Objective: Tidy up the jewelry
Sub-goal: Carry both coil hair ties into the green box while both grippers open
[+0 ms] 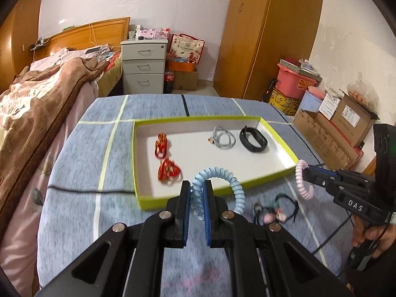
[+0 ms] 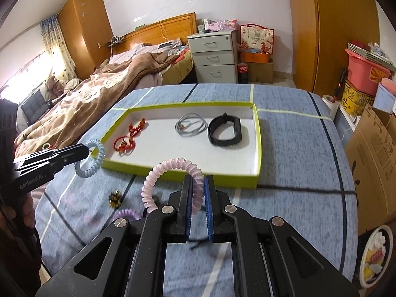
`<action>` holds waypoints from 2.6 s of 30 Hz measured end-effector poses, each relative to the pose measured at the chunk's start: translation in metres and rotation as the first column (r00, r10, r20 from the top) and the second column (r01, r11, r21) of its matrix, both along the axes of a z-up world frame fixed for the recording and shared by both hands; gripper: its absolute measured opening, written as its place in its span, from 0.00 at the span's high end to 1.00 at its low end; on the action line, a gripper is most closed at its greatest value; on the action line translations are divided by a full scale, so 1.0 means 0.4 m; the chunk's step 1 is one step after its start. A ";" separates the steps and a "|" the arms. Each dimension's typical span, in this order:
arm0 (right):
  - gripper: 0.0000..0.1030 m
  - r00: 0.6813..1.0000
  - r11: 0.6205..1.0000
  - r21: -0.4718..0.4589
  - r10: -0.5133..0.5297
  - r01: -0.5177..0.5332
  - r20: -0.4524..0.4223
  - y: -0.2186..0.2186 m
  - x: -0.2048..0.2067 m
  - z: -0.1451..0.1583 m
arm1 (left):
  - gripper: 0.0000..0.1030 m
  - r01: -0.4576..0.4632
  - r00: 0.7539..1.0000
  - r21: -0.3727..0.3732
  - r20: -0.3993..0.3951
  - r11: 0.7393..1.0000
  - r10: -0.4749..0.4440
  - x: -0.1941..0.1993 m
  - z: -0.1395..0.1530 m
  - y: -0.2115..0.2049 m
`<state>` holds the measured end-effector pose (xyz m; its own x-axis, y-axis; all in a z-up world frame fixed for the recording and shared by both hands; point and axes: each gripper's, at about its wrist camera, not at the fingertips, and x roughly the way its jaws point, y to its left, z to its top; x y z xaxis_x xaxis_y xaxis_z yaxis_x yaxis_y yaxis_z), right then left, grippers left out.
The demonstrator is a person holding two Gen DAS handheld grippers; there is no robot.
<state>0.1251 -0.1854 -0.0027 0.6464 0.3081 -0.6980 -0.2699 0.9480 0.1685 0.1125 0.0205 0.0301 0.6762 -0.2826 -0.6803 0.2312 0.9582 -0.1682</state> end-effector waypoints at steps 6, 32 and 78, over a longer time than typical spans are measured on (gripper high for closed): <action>0.90 1.000 1.000 -0.006 0.004 -0.004 -0.021 0.022 0.076 -0.006 | 0.90 -0.007 1.000 -0.012 -0.009 1.000 0.007 0.080 0.010 0.000; 0.90 0.993 0.993 -0.108 0.039 -0.051 -0.114 0.067 0.227 -0.102 | 0.90 -0.014 0.990 0.030 -0.138 0.999 0.018 0.299 -0.108 -0.051; 0.72 0.997 0.994 -0.105 0.018 -0.026 -0.073 0.062 0.192 -0.070 | 0.61 0.012 0.993 0.020 -0.121 1.000 -0.010 0.232 -0.075 -0.065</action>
<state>0.2020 -0.1605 -0.0307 0.5871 0.2435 -0.7720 -0.2819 0.9555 0.0870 0.2053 -0.0056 0.0002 0.5855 -0.2746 -0.7627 0.2208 0.9593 -0.1759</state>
